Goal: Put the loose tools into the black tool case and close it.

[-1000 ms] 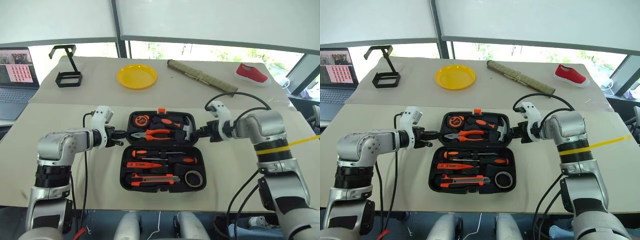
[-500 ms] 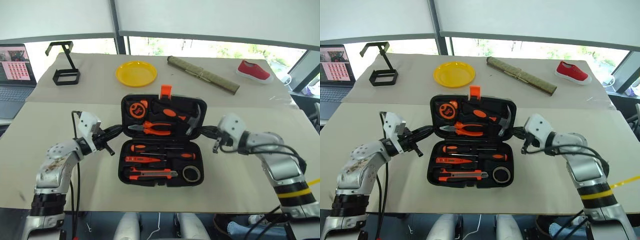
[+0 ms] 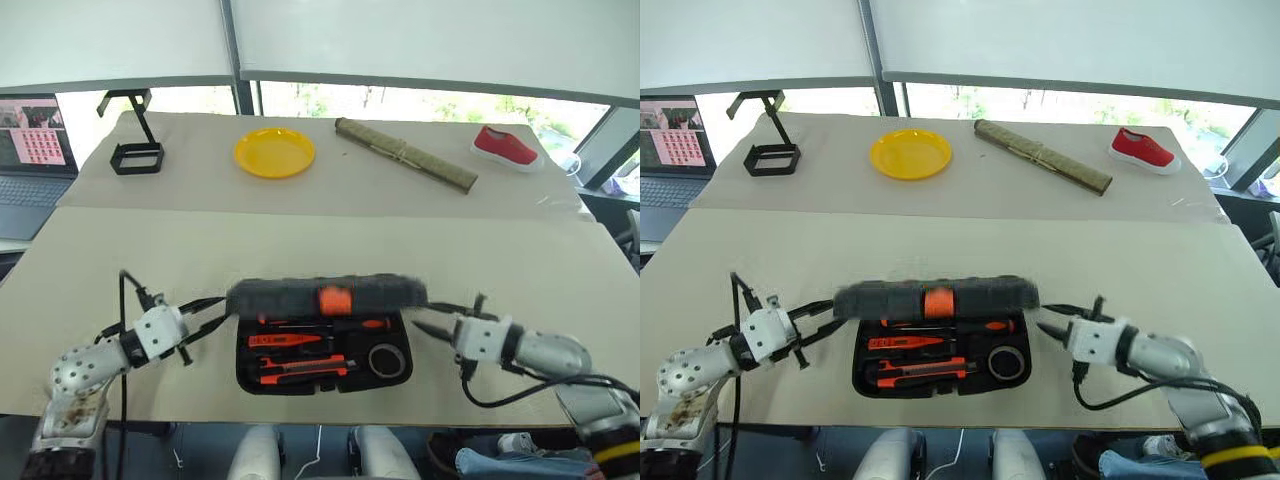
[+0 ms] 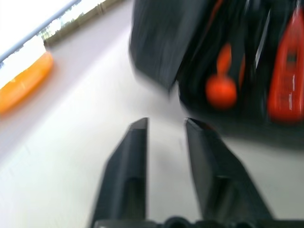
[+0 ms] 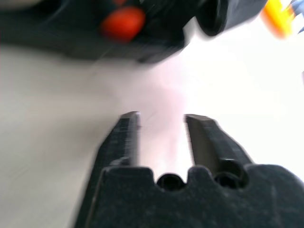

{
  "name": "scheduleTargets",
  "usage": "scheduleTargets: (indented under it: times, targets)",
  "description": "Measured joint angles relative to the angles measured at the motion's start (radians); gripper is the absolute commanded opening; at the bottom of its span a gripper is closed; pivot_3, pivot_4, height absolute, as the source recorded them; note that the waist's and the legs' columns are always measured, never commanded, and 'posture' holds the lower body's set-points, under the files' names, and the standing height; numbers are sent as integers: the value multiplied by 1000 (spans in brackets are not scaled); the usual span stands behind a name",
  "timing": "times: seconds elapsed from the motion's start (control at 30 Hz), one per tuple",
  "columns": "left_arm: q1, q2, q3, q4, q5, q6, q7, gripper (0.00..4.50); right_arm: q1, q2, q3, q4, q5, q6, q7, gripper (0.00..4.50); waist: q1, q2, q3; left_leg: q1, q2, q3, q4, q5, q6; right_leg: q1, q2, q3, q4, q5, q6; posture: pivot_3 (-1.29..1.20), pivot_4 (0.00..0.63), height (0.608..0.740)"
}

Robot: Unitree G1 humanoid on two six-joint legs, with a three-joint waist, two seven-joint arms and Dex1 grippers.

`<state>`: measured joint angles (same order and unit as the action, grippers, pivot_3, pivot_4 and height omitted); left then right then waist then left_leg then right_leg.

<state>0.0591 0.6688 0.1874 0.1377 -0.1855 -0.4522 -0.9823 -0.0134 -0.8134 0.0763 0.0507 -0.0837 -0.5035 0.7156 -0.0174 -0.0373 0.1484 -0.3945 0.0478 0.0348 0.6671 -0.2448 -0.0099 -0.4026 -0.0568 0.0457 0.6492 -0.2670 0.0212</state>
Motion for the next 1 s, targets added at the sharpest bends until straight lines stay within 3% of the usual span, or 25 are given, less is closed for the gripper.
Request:
scheduleTargets:
  times: [0.13,0.17,0.2,0.23,0.37,0.6,0.67,0.7,1.0]
  targets:
    - [-54,31,-3,41,-17,2,-13,4098,24,-13,-28,-13,20,-16,4,4387,6,0,0,-1,0,0,0,0,0,0,0,0,0,0,0,0,150,740]
    - [-66,38,-4,42,-33,36,-18,4395,39,-19,-39,-26,39,-10,14,4486,8,0,0,-1,0,0,0,0,0,0,0,-1,0,0,0,0,150,740]
    - [-84,41,-7,46,-48,74,-27,4500,67,-29,-53,-49,76,14,34,4059,12,0,0,-1,0,-1,0,0,0,0,-1,-1,0,0,0,0,150,740]
    - [-102,50,-11,52,-59,114,-37,4500,100,-41,-63,-73,116,47,54,3942,16,0,0,-1,0,-1,0,0,0,0,-1,-1,0,0,0,0,150,740]
    - [-157,62,-31,56,-93,221,-79,3433,200,-83,-111,-162,247,161,130,2628,15,0,0,-1,-1,0,0,0,0,1,-1,0,0,1,1,0,150,740]
    - [-378,30,-172,179,-36,286,-133,746,450,-206,-148,-474,381,446,269,121,23,-1,-1,-1,0,-1,1,0,0,1,1,-1,0,1,1,0,150,740]
    - [-415,21,-214,216,-9,284,-159,85,435,-187,-94,-540,377,486,268,0,17,-1,-1,-1,0,-2,1,0,0,1,2,-1,0,1,1,0,150,740]
    - [-433,16,-232,236,2,284,-171,24,411,-169,-57,-565,367,502,266,0,13,-1,-1,-1,0,-2,1,0,0,1,2,0,0,1,1,0,150,740]
    - [-501,70,-286,292,24,366,-298,24,136,1,175,-523,166,587,228,0,-3,-4,-2,-3,2,-3,3,0,0,-1,5,-1,0,1,0,0,150,740]
